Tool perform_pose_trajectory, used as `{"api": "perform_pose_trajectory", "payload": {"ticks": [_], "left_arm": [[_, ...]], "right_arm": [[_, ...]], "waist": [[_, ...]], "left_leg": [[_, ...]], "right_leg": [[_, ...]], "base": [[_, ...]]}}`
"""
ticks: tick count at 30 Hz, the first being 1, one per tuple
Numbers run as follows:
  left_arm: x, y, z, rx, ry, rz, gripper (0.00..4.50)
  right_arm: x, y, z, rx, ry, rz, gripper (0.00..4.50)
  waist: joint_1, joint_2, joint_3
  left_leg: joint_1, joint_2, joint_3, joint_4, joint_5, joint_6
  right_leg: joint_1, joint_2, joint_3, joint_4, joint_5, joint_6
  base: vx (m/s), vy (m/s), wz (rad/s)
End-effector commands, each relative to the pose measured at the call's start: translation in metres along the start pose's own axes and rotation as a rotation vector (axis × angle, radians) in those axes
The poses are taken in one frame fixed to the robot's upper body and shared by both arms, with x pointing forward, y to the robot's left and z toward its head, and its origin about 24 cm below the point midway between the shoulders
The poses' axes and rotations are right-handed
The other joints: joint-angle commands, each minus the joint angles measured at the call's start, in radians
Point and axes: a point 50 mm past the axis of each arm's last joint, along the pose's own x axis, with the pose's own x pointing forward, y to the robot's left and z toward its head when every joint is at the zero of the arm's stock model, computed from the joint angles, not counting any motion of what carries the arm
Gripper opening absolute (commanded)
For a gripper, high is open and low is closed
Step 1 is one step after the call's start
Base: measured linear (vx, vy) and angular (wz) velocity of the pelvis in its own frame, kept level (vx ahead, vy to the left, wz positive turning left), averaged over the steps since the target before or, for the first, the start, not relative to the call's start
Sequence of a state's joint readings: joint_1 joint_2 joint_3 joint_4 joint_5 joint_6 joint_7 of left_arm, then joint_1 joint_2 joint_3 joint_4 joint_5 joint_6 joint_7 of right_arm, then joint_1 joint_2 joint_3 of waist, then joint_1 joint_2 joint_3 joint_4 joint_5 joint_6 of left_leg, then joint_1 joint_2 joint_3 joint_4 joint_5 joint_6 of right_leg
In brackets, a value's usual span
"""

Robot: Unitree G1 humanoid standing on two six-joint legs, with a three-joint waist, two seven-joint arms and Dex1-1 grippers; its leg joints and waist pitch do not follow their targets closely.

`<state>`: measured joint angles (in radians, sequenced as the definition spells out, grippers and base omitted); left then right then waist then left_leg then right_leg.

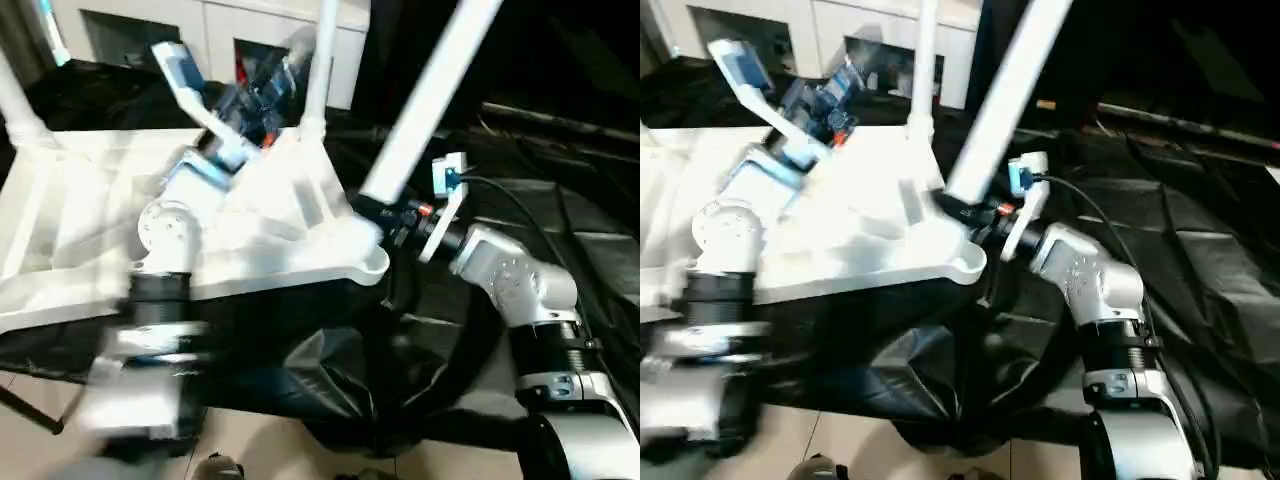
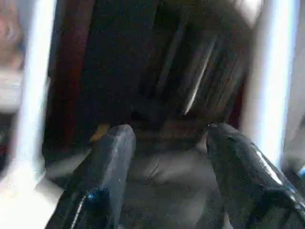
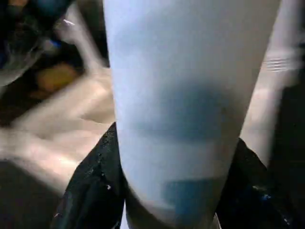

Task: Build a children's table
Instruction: Insert table leg to table base

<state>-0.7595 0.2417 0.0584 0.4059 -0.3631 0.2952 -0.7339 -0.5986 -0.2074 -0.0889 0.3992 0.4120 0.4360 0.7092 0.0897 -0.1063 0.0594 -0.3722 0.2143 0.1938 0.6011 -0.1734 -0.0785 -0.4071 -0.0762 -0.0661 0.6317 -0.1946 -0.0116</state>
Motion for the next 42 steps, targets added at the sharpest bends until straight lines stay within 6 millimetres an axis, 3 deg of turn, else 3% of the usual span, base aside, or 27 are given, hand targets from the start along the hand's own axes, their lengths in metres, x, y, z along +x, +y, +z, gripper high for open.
{"api": "perform_pose_trajectory", "payload": {"ticks": [1, 3, 6, 9, 10, 11, 12, 13, 16, 17, 18, 19, 24, 25, 42], "left_arm": [[0.007, -0.012, -0.017, 0.092, 0.118, -0.075, 2.80], [0.005, -0.014, -0.025, 0.113, 0.166, -0.104, 2.80], [0.002, -0.020, -0.045, 0.195, 0.313, -0.178, 2.80], [0.000, -0.022, -0.056, 0.204, 0.392, -0.226, 2.80], [-0.001, -0.022, -0.063, 0.206, 0.439, -0.250, 2.80], [-0.002, -0.022, -0.069, 0.210, 0.487, -0.267, 2.80], [-0.002, -0.022, -0.071, 0.213, 0.499, -0.271, 2.80], [-0.002, -0.022, -0.072, 0.215, 0.516, -0.276, 2.53], [-0.001, -0.024, -0.074, 0.202, 0.551, -0.309, 2.42], [-0.001, -0.026, -0.074, 0.190, 0.559, -0.329, 2.30], [-0.002, -0.027, -0.074, 0.186, 0.565, -0.340, 2.03], [-0.002, -0.027, -0.075, 0.191, 0.580, -0.352, 2.03], [-0.005, -0.023, -0.084, 0.261, 0.654, -0.362, 1.54], [-0.007, -0.021, -0.086, 0.267, 0.675, -0.362, 1.50], [-0.015, -0.010, -0.093, 0.291, 0.758, -0.347, 0.21]], "right_arm": [[-0.003, -0.006, 0.008, -0.047, -0.045, -0.093, 1.93], [-0.005, -0.010, 0.011, -0.029, -0.079, -0.162, 1.93], [-0.008, -0.018, 0.009, -0.060, -0.063, -0.242, 1.93], [-0.009, -0.019, 0.006, -0.085, -0.051, -0.253, 1.93], [-0.010, -0.018, 0.005, -0.085, -0.059, -0.255, 1.93], [-0.012, -0.017, 0.003, -0.087, -0.057, -0.255, 1.93], [-0.013, -0.017, 0.003, -0.089, -0.055, -0.255, 1.93], [-0.014, -0.016, 0.002, -0.093, -0.046, -0.250, 1.93], [-0.017, -0.012, -0.003, -0.095, -0.012, -0.222, 1.93], [-0.019, -0.010, -0.006, -0.099, 0.004, -0.211, 1.93], [-0.020, -0.009, -0.009, -0.106, 0.014, -0.205, 1.93], [-0.021, -0.009, -0.011, -0.115, 0.024, -0.204, 1.93], [-0.024, -0.007, -0.013, -0.124, 0.037, -0.191, 1.93], [-0.025, -0.006, -0.012, -0.132, 0.040, -0.187, 1.93], [-0.023, -0.002, -0.009, -0.148, 0.042, -0.156, 1.93]], "waist": [[-0.008, 0.012, -0.077], [-0.009, 0.030, -0.079], [-0.009, 0.023, -0.078], [-0.009, 0.038, -0.075], [-0.009, 0.050, -0.075], [-0.011, 0.051, -0.073], [-0.012, 0.045, -0.073], [-0.010, 0.043, -0.075], [-0.006, 0.046, -0.075], [-0.006, 0.053, -0.075], [-0.006, 0.053, -0.074], [-0.006, 0.052, -0.074], [-0.008, 0.055, -0.072], [-0.008, 0.062, -0.073], [-0.006, 0.059, -0.074]], "left_leg": [[0.021, 0.021, -0.009, -0.068, -0.056, -0.039], [0.022, 0.019, -0.009, -0.067, -0.049, -0.041], [0.021, 0.016, -0.005, -0.067, -0.065, -0.035], [0.022, 0.015, -0.006, -0.070, -0.115, -0.043], [0.023, 0.015, -0.007, -0.071, -0.134, -0.049], [0.023, 0.015, -0.006, -0.072, -0.145, -0.049], [0.023, 0.014, -0.006, -0.071, -0.152, -0.047], [0.021, 0.015, -0.007, -0.071, -0.150, -0.042], [0.020, 0.016, -0.007, -0.070, -0.134, -0.026], [0.019, 0.016, -0.008, -0.070, -0.133, -0.023], [0.021, 0.016, -0.007, -0.070, -0.137, -0.023], [0.020, 0.016, -0.007, -0.070, -0.139, -0.021], [0.020, 0.015, -0.007, -0.070, -0.152, -0.018], [0.021, 0.016, -0.009, -0.070, -0.153, -0.020], [0.022, 0.017, -0.008, -0.070, -0.151, -0.015]], "right_leg": [[0.052, -0.055, 0.047, -0.060, -0.076, -0.122], [0.053, -0.055, 0.048, -0.053, -0.003, -0.160], [0.056, -0.053, 0.049, -0.054, 0.029, -0.186], [0.058, -0.055, 0.050, -0.061, -0.021, -0.182], [0.056, -0.055, 0.051, -0.061, -0.031, -0.183], [0.055, -0.053, 0.051, -0.066, -0.035, -0.183], [0.057, -0.052, 0.051, -0.067, -0.037, -0.182], [0.060, -0.054, 0.051, -0.065, -0.039, -0.187], [0.063, -0.057, 0.051, -0.062, -0.023, -0.202], [0.061, -0.058, 0.051, -0.061, -0.024, -0.211], [0.060, -0.057, 0.051, -0.064, -0.029, -0.213], [0.061, -0.057, 0.051, -0.063, -0.027, -0.215], [0.060, -0.056, 0.052, -0.070, -0.057, -0.206], [0.060, -0.057, 0.052, -0.067, -0.055, -0.205], [0.060, -0.059, 0.052, -0.064, -0.022, -0.227]], "base": [[0.000, 0.000, 0.00], [0.000, 0.000, 0.00], [0.000, 0.000, 0.00], [0.000, 0.000, 0.00], [0.000, 0.000, 0.00], [0.000, 0.000, 0.00], [0.000, 0.000, 0.00], [0.000, 0.000, 0.00], [0.000, 0.000, 0.00], [0.000, 0.000, 0.00], [0.000, 0.000, 0.00], [0.000, 0.000, 0.00], [0.000, 0.000, 0.00], [0.000, 0.000, 0.00], [0.000, 0.000, 0.00]]}}
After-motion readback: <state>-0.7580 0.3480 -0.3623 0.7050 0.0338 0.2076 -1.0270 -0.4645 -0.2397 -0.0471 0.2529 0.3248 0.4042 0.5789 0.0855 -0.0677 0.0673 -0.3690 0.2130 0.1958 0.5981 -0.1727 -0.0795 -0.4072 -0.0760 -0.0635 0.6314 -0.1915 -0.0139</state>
